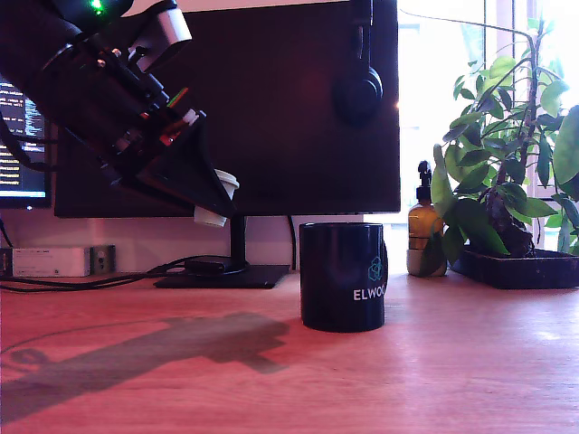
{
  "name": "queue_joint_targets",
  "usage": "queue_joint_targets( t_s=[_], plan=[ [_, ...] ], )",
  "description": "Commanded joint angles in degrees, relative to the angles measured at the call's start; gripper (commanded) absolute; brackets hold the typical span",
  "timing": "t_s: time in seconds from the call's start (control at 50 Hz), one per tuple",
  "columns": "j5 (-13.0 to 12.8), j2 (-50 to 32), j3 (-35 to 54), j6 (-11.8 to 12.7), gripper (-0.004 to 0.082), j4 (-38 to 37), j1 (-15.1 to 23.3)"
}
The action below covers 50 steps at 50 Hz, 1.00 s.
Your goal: Pick up the coffee capsules from the table one by one and drop them inside the nearest coffee cup
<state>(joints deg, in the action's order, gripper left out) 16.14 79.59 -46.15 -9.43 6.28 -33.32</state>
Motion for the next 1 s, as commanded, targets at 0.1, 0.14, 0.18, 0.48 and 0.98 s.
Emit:
queue_joint_targets(
  t_s=[0.1, 0.14, 0.18, 0.48, 0.98],
  plan=[
    [-0.37, -0.46, -3.58, 1.51, 0.0130, 0.22, -1.84],
    [-0.57, -0.44, -4.04, 1.97, 0.0130, 0.33, -2.14],
    [-0.87, -0.42, -4.44, 2.01, 0.0130, 0.52, -2.38],
    [-1.95, 1.79, -8.96, 3.04, 0.0131, 3.58, -3.56],
    [-2.99, 10.47, -18.23, 3.41, 0.0132, 7.69, -6.01]
  ],
)
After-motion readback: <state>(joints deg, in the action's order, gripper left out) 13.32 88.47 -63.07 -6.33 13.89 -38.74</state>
